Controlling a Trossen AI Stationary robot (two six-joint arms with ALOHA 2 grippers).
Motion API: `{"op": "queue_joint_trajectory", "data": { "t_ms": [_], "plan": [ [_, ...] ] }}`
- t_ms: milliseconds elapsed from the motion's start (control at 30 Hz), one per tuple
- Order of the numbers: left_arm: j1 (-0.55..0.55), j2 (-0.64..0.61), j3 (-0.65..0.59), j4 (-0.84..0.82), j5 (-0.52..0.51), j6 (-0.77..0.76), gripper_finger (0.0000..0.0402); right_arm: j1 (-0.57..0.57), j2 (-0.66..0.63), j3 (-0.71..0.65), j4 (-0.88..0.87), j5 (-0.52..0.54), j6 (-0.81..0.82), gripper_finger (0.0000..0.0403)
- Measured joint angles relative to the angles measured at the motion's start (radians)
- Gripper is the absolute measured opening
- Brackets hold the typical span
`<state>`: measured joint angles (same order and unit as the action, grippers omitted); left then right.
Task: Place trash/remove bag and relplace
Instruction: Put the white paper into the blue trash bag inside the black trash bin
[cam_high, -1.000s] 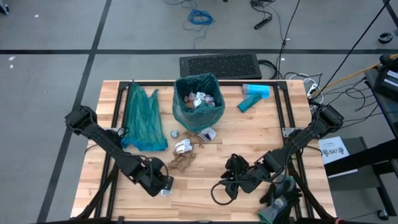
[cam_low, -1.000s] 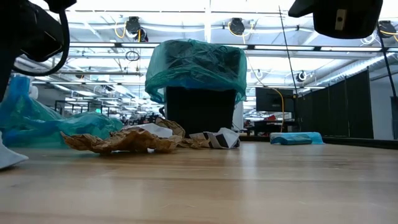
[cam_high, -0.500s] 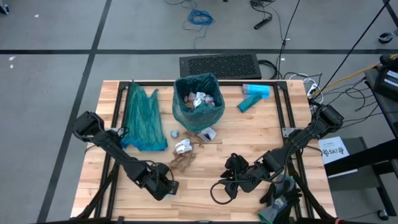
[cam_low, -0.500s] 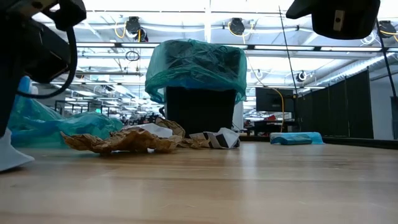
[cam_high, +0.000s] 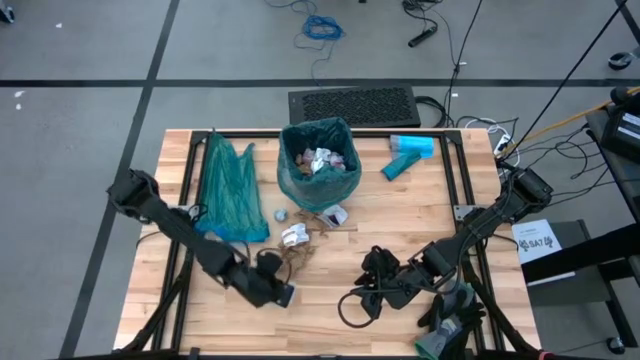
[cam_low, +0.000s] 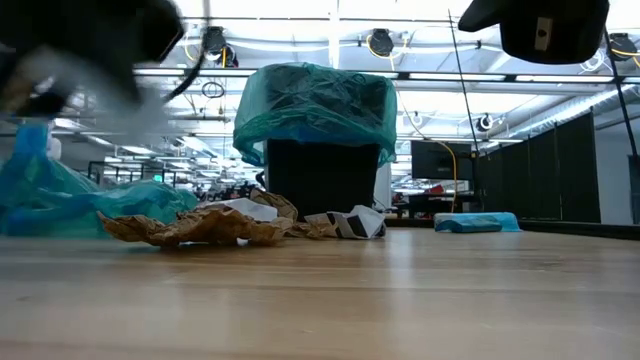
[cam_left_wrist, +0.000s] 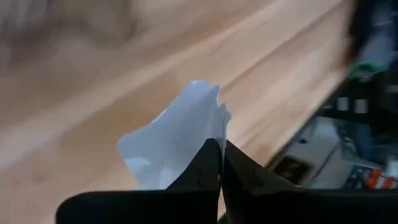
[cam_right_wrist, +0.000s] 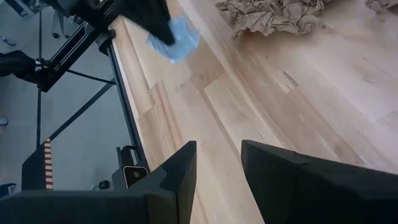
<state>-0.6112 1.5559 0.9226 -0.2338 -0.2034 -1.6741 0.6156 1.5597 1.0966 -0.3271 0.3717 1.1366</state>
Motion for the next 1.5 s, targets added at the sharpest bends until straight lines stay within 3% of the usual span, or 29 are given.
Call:
{"op": "queue_joint_trajectory", "data": {
  "t_ms": [233, 567, 733, 867, 1033, 1167, 1267, 1500],
  "plan": [
    [0.155, -0.157, 0.099, -0.189, -0.002, 0.296, 0.0002, -0.022, 0.000, 0.000, -0.009, 0.013, 0.004, 0.0121],
    [0.480, -0.280, 0.412, -0.575, 0.069, 0.847, 0.0001, -0.086, 0.001, 0.000, -0.007, 0.075, 0.054, 0.0121],
    [0.689, -0.268, 0.535, -0.623, 0.145, 1.179, 0.0001, -0.142, 0.001, 0.000, 0.030, 0.077, 0.072, 0.0121],
    [0.832, -0.255, 0.556, -0.573, 0.217, 1.391, 0.0005, -0.185, 0.001, 0.000, 0.047, 0.078, 0.119, 0.0121],
    [0.971, -0.219, 0.556, -0.526, 0.238, 1.522, 0.0036, -0.220, 0.001, 0.001, 0.083, 0.131, 0.169, 0.0121],
    [1.050, -0.164, 0.556, -0.534, 0.367, 1.608, 0.0071, -0.224, 0.001, 0.001, 0.106, 0.188, 0.215, 0.0121],
    [1.074, -0.118, 0.555, -0.537, 0.459, 1.634, 0.0098, -0.224, 0.001, 0.001, 0.131, 0.210, 0.236, 0.0121],
    [1.076, -0.082, 0.555, -0.542, 0.466, 1.636, 0.0135, -0.221, 0.021, 0.001, 0.145, 0.210, 0.278, 0.0120]
  ]
}}
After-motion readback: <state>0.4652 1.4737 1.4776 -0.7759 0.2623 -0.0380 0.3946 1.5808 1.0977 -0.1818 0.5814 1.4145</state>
